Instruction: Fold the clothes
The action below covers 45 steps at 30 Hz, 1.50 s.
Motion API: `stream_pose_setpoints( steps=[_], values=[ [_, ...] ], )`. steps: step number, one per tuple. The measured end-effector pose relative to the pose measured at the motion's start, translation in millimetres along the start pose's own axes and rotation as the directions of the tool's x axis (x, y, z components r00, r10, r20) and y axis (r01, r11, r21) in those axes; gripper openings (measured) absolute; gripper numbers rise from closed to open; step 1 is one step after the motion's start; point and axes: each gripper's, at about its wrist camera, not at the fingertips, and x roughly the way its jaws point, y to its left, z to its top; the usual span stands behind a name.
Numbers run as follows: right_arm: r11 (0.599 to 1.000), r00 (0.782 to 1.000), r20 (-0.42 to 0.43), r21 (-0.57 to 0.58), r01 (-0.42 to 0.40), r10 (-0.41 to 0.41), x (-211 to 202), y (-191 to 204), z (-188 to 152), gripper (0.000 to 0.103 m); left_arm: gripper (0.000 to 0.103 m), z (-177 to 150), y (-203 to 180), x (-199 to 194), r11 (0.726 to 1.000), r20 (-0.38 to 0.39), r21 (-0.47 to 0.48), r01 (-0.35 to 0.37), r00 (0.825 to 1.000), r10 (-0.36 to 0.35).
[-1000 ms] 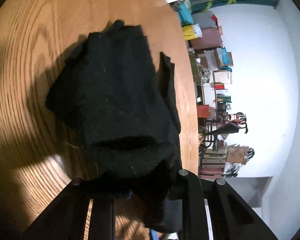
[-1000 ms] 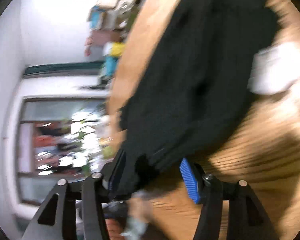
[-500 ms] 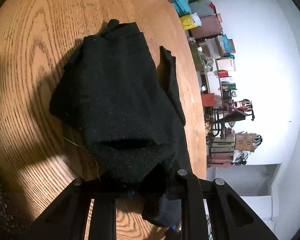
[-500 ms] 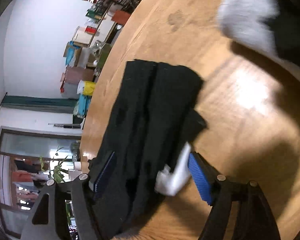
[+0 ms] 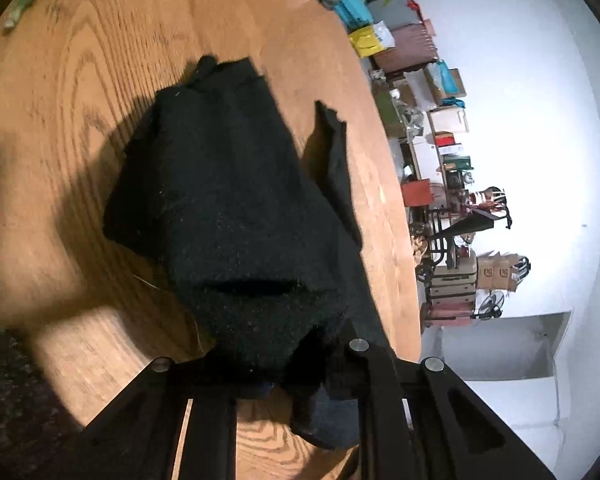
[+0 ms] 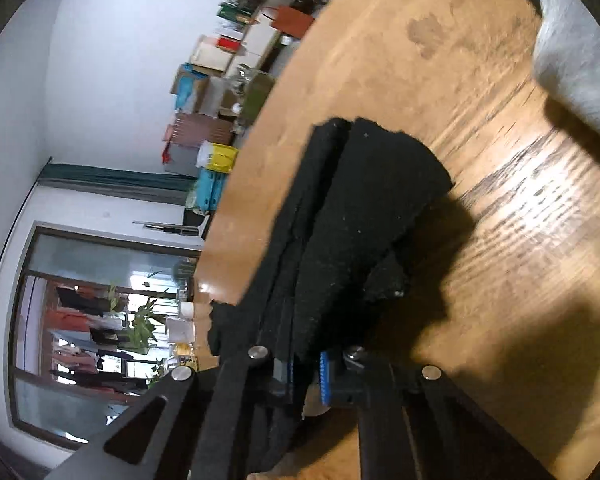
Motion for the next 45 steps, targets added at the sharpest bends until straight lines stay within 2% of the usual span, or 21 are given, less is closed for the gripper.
stream_pose_setpoints(
  steps=[3,5,6,7,9,10,15,19,20,21,22,23,24,26,29,30,33,39,43,45],
  values=[
    [0.999,1.000,-0.005,-0.017,0.027,-0.027,-13.9,4.4,-17.7,0.011,0.017,-1.6,7.9,-12.6,1.000,-0.016,0.020,-0.021,1.000,0.022],
    [0.996,0.996,-0.017,-0.003,0.085,-0.085,-16.8,-0.6,-29.9,0.027,0.017,-3.3,15.2,-18.3,0.999,-0.022,0.025,-0.040,0.999,0.040],
    [0.994,0.994,-0.018,0.015,0.110,-0.110,-19.3,-4.5,-35.2,0.049,0.017,-4.7,19.8,-19.8,0.998,-0.026,0.021,-0.055,0.998,0.056],
    [0.992,0.993,-0.012,0.039,0.118,-0.117,-22.5,-7.1,-38.5,0.058,0.017,-5.8,24.0,-20.3,0.998,-0.034,0.015,-0.057,0.998,0.058],
    [0.989,0.991,-0.003,0.068,0.134,-0.134,-22.1,-3.7,-41.5,0.065,0.017,-8.1,32.4,-21.4,0.998,-0.050,0.004,-0.061,0.997,0.062],
    [0.983,0.984,0.001,0.053,0.177,-0.177,-17.4,4.7,-40.7,0.069,0.017,-8.6,33.8,-22.0,0.999,-0.049,-0.002,-0.054,0.997,0.053],
    [0.932,0.932,-0.024,-0.020,0.362,-0.363,11.3,32.0,-34.3,0.074,0.017,-9.8,33.5,-23.7,0.999,-0.044,0.006,-0.033,0.998,0.034],
    [0.897,0.896,-0.049,-0.017,0.442,-0.442,30.2,35.8,-27.0,0.076,0.017,-8.9,28.7,-23.4,0.999,-0.055,0.040,-0.029,0.998,0.031],
    [0.886,0.885,-0.043,-0.049,0.461,-0.463,33.3,40.4,-26.8,0.076,0.017,-8.4,28.4,-23.2,0.999,-0.057,0.044,-0.028,0.998,0.031],
    [0.878,0.879,-0.039,-0.079,0.472,-0.476,35.3,42.8,-26.8,0.068,0.017,-7.8,27.8,-22.9,0.998,-0.059,0.050,-0.028,0.998,0.031],
    [0.876,0.878,-0.041,-0.108,0.470,-0.476,35.5,41.3,-27.4,0.047,0.017,-7.7,27.3,-22.6,0.998,-0.059,0.057,-0.026,0.998,0.029],
    [0.883,0.886,-0.043,-0.120,0.454,-0.462,34.0,38.7,-28.0,0.038,0.017,-7.4,27.3,-22.8,0.998,-0.057,0.059,-0.025,0.998,0.028],
    [0.905,0.907,-0.042,-0.099,0.414,-0.419,29.7,34.2,-28.6,0.029,0.017,-6.8,27.0,-23.4,0.998,-0.055,0.063,-0.024,0.998,0.028],
    [0.937,0.938,-0.031,-0.069,0.342,-0.345,18.9,27.6,-30.7,0.023,0.017,-7.1,27.3,-24.4,0.997,-0.061,0.063,-0.036,0.997,0.039],
    [0.941,0.948,0.033,-0.114,0.319,-0.317,-13.4,35.4,-41.9,0.013,0.017,-8.5,21.9,-30.5,0.989,-0.069,0.108,-0.104,0.991,0.112],
    [0.944,0.953,0.041,-0.132,0.303,-0.300,-26.1,40.4,-48.5,0.013,0.017,-9.8,18.7,-34.5,0.983,-0.068,0.134,-0.128,0.988,0.138],
    [0.954,0.969,0.048,-0.168,0.247,-0.242,-64.0,54.7,-67.8,0.013,0.017,-14.1,14.6,-56.4,0.978,-0.087,0.178,-0.103,0.989,0.120],
    [0.958,0.992,0.061,-0.260,0.123,-0.111,-159.0,88.4,-120.1,0.013,0.017,-16.4,8.2,-132.8,0.979,-0.095,0.197,0.044,0.995,-0.026],
    [0.950,0.998,0.066,-0.312,0.008,0.013,-202.3,121.9,-139.0,0.013,0.017,-16.3,-23.5,-183.9,0.948,-0.060,0.286,0.139,0.990,-0.127],
    [0.946,0.998,0.061,-0.324,-0.008,0.029,-203.2,129.6,-135.1,0.013,0.017,-8.8,-40.5,-177.5,0.940,-0.062,0.315,0.132,0.991,-0.118]
  ],
)
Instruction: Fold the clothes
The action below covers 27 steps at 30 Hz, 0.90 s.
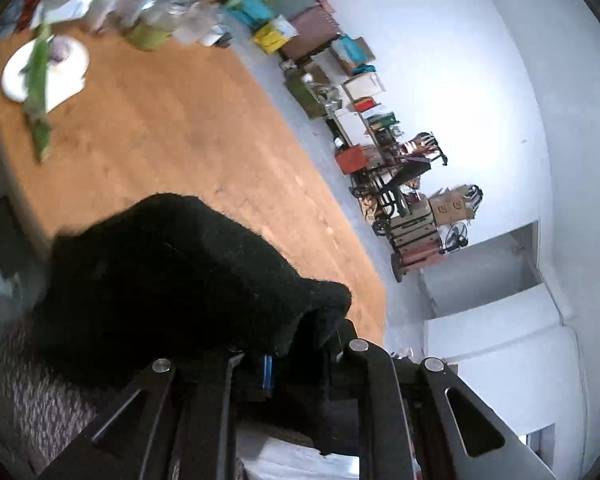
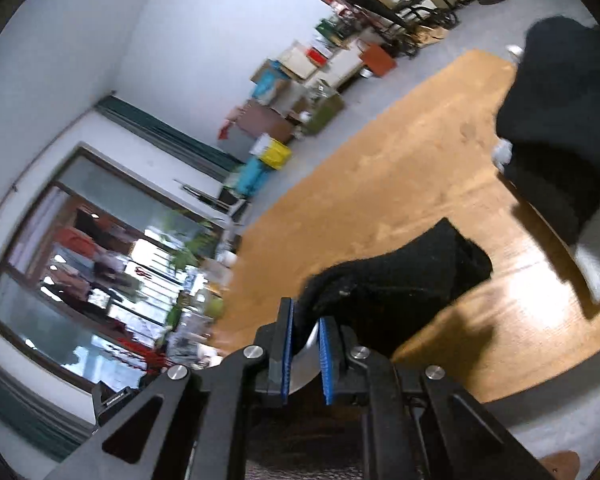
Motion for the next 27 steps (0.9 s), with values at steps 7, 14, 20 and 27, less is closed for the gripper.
stream_pose_setpoints(
  steps=[7,14,20,27],
  values=[
    [0.985,0.972,-0.177,0.050,0.165,-0.154,130.6,-53.1,42.9,0.014,0.017,75.0,19.2,134.0,0.955,-0.079,-0.098,-0.278,0.959,0.271],
    [0.991,0.974,-0.202,0.056,0.120,-0.107,182.0,-56.1,68.9,0.060,0.068,109.6,41.4,197.6,0.932,-0.287,-0.118,-0.343,0.910,0.298],
    [0.999,0.971,-0.238,-0.050,0.017,-0.029,162.2,-35.3,56.5,0.076,0.071,99.5,24.1,137.7,0.986,-0.224,-0.021,-0.164,0.962,0.156],
    [0.994,0.951,-0.299,0.059,0.098,-0.076,153.9,-84.3,36.2,0.080,0.071,-9.9,6.0,69.5,0.771,-0.079,0.568,-0.288,0.913,0.400]
  ],
)
